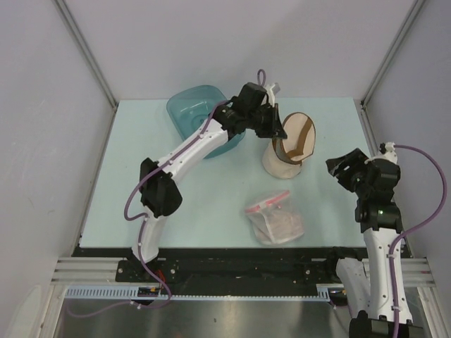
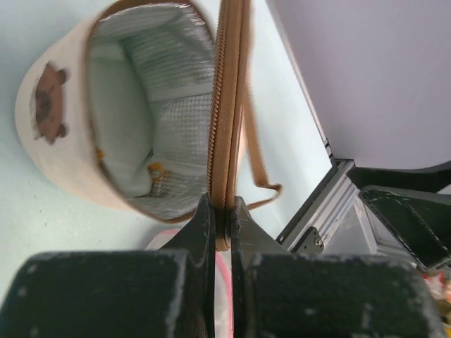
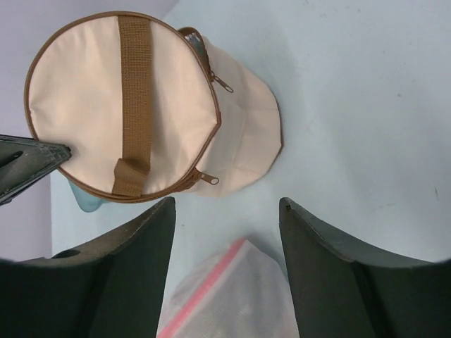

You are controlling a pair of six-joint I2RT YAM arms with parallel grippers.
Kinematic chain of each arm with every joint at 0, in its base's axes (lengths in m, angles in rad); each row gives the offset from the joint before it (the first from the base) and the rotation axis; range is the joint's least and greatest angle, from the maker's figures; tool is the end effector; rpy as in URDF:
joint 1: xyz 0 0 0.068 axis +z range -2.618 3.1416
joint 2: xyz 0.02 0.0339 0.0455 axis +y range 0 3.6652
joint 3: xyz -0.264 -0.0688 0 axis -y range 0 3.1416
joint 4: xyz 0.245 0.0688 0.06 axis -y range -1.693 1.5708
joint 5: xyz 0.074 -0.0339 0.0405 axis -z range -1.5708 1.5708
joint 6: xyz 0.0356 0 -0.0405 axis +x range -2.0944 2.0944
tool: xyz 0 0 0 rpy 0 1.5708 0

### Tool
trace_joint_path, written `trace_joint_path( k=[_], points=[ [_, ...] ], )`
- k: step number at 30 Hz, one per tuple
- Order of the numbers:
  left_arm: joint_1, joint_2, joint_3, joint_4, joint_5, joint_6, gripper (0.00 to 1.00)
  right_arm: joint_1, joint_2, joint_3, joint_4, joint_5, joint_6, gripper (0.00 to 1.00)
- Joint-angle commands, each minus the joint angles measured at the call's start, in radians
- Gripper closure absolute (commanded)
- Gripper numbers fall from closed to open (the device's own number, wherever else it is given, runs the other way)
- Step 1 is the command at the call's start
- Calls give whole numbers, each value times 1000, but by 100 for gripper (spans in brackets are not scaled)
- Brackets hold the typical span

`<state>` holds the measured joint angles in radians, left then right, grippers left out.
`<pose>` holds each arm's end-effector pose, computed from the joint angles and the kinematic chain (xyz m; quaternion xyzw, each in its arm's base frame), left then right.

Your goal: Unzip the laundry bag and remove the bra

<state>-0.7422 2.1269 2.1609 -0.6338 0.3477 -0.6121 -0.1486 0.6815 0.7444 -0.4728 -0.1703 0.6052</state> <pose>0.3536 -0.3407 0.3453 0.1372 0.8640 -0.4072 0.2623 0.1549 -0.0171 0.3116 0.2633 0.7919 0.1929 0.5161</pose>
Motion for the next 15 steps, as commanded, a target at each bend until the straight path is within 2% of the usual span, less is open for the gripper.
trace_joint_path(
  k=[1,3,7,9,13,15],
  points=[
    [-45,-85,122,-61,-107,100,100,12,7,50,34,-41,51,35],
    [-51,-91,108,-56,-124,106,100,41,19,82,75,-38,93,33],
    [-77,-96,123,-69,-202,170,100,225,81,171,74,142,74,27],
    [-104,-99,143,-69,-246,208,99,245,87,190,60,170,65,25],
    [-137,-122,108,44,-139,282,99,195,49,191,-15,297,56,20],
    [-160,-108,125,66,-96,314,99,62,6,191,-56,278,41,19]
  ],
)
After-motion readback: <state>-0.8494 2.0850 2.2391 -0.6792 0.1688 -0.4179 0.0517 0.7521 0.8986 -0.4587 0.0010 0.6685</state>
